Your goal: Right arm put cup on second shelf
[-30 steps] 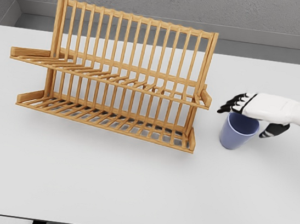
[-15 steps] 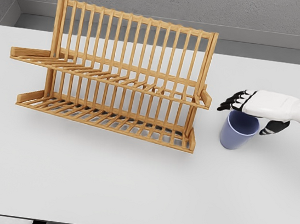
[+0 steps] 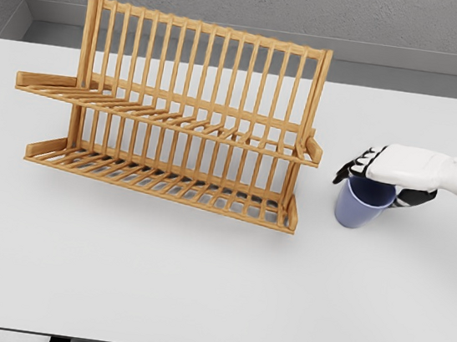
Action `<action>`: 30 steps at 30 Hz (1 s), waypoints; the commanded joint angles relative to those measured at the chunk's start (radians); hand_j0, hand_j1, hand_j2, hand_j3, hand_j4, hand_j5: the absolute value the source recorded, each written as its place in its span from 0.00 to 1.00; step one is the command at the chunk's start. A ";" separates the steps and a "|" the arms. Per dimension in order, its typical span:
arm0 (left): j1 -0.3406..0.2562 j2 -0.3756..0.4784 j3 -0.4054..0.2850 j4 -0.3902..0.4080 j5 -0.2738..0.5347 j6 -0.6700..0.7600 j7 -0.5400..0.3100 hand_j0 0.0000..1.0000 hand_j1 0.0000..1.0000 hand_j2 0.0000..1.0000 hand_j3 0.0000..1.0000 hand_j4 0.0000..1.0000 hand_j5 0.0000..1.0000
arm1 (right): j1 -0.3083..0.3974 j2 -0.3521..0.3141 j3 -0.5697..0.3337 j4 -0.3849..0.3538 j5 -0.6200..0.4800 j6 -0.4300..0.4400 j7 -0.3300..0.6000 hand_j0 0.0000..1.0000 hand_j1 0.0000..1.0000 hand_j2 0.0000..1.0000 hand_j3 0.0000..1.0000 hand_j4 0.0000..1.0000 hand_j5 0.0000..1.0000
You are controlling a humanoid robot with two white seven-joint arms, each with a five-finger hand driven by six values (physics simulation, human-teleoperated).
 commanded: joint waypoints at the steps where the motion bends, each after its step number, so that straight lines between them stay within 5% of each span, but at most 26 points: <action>1: 0.000 0.000 0.000 0.000 0.000 0.001 0.000 1.00 1.00 1.00 1.00 1.00 1.00 | 0.000 -0.001 0.001 0.000 -0.001 0.001 0.001 0.60 0.60 0.60 0.60 0.60 0.60; 30: 0.000 0.000 0.000 0.001 0.000 0.001 0.001 1.00 1.00 1.00 1.00 1.00 1.00 | -0.046 -0.058 -0.051 -0.071 -0.011 0.009 0.001 0.60 0.60 0.60 0.60 0.60 0.60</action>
